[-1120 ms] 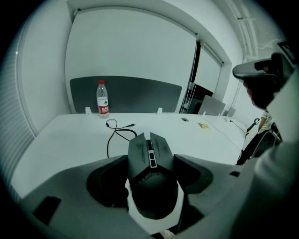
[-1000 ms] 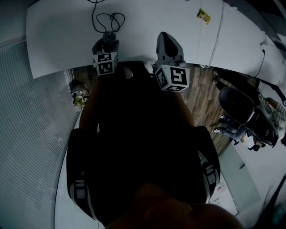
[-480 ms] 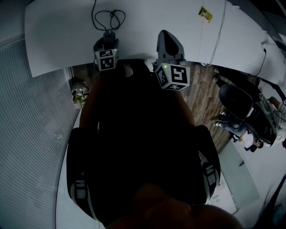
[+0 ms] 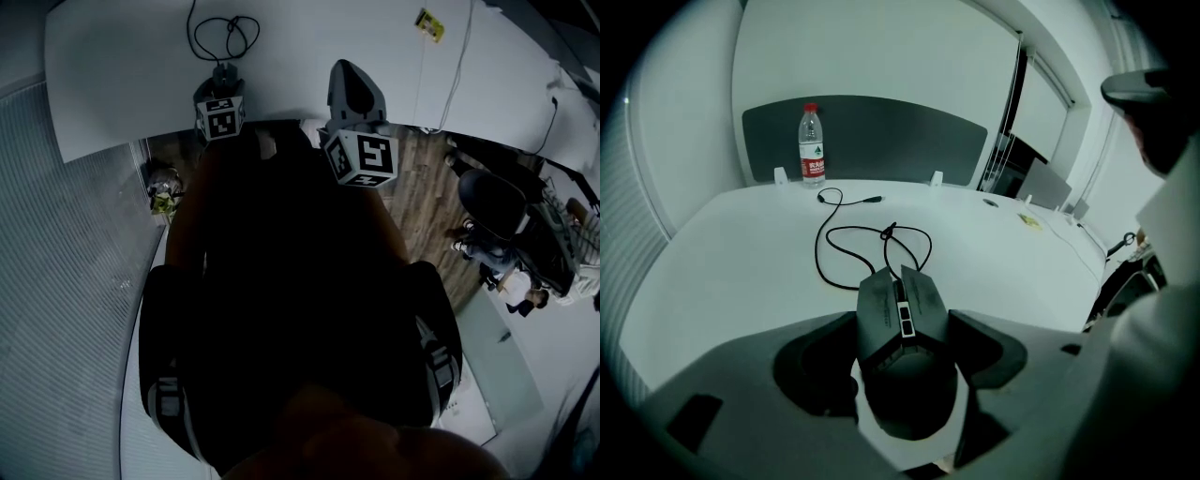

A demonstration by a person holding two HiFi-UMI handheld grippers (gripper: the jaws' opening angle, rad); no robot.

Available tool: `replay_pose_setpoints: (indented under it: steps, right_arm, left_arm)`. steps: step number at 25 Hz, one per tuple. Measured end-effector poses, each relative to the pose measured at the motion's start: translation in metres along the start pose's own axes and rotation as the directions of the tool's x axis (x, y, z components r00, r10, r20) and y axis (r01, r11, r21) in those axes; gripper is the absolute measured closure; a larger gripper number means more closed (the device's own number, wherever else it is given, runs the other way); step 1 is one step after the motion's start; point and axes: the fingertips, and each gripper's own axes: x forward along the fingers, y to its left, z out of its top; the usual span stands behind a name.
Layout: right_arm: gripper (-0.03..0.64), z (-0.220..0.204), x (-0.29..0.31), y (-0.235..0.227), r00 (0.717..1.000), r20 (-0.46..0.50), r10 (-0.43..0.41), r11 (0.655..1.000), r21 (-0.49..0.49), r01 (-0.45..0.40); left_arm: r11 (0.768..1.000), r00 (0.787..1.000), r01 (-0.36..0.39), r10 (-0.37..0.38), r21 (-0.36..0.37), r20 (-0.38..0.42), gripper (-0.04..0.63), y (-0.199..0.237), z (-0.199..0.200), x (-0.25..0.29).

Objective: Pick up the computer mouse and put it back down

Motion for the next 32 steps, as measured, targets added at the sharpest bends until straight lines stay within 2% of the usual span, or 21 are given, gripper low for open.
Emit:
replay_pose_setpoints:
  steps: [20,27,32]
  right_arm:
    - [0.617,-0.006,0.003,-0.004,1.000,-0.014,-0.012,1.000,0.001,0.012]
    - [0.617,-0.011,0.001,-0.003,1.000,-0.015,-0.014,1.000,0.005,0.014]
    - [0.617,-0.013,0.006,-0.002,1.000,-0.016,-0.010,1.000,0.004,0.010]
  left_arm:
    - [1.000,0.995,-0.006,0.004,-0.020,-0.103,0.298,0.002,-0.030,0.030]
    - [0.999,0.996,-0.027,0.029,0.024,-0.081,0.296,0.000,-0.030,0.028]
    - [0.999,0.997,-0.034,0.036,0.023,-0.064,0.296,0.002,-0.030,0.030]
